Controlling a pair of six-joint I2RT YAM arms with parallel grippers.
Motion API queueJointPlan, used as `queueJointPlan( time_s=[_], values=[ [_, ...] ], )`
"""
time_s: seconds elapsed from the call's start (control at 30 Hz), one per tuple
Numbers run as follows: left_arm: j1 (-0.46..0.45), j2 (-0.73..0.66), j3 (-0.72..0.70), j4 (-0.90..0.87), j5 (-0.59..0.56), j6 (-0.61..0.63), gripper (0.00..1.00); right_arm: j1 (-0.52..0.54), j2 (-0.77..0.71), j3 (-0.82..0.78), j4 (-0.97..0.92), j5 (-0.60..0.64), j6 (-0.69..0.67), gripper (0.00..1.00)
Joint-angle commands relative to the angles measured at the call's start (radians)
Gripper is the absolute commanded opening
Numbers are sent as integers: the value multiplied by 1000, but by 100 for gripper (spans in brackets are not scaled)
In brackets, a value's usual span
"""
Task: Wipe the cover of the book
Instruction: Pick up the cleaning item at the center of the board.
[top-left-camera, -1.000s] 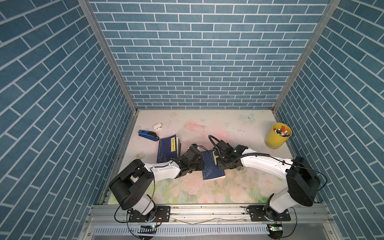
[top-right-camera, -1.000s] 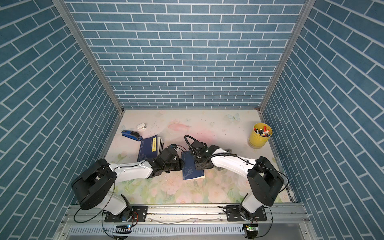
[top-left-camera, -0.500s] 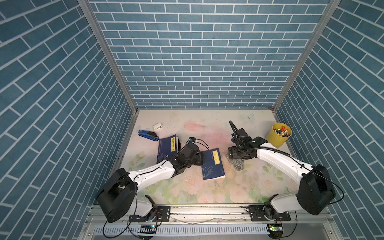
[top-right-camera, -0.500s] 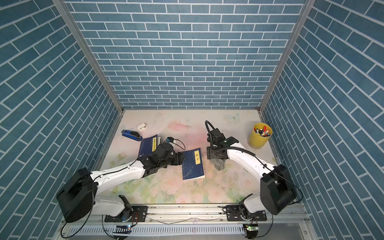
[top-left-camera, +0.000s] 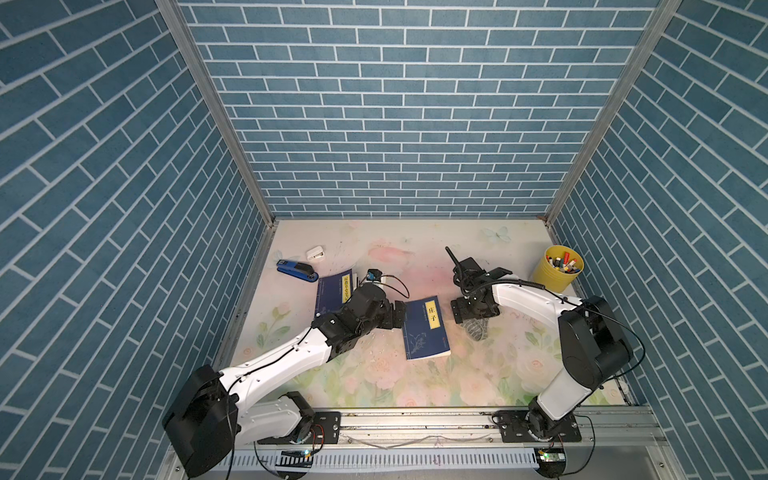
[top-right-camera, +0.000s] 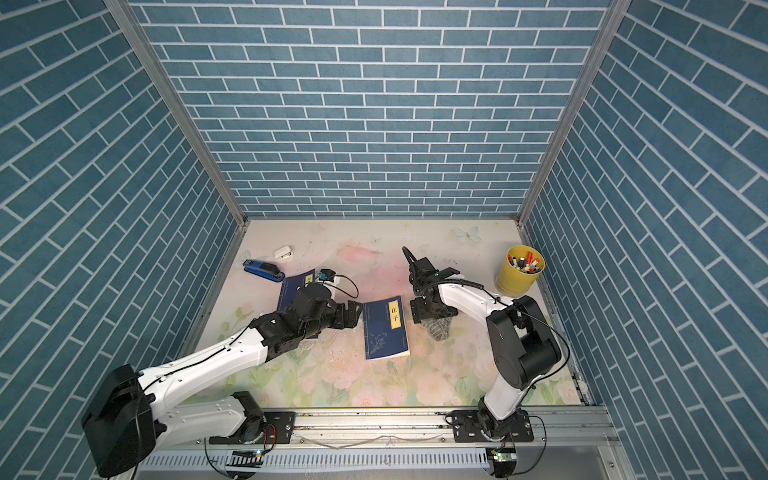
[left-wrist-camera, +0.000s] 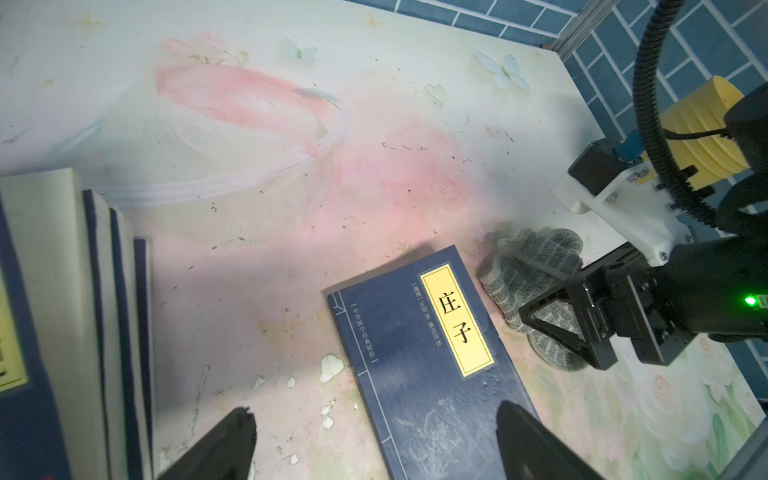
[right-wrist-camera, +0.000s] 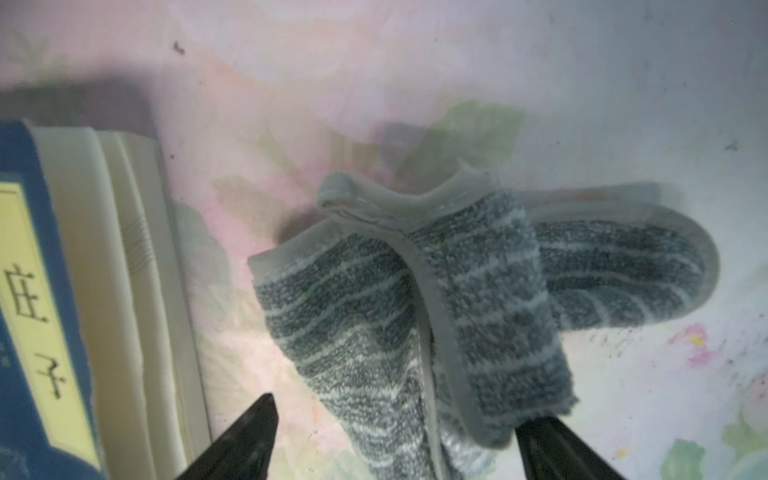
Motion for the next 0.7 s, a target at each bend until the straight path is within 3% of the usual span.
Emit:
queueJointPlan(
  time_s=[0.0,0.5,0.67],
  values=[
    [34,-21,9,-49,-27,35,96,-11,18,27,-6,60,-32,88],
    [74,12,12,-30,12,45,95,-53,109,-8,46,3,-33,85],
    [74,4,6,-32,7,43,95,-81,137,-14,55,-53,-25,76]
  ],
)
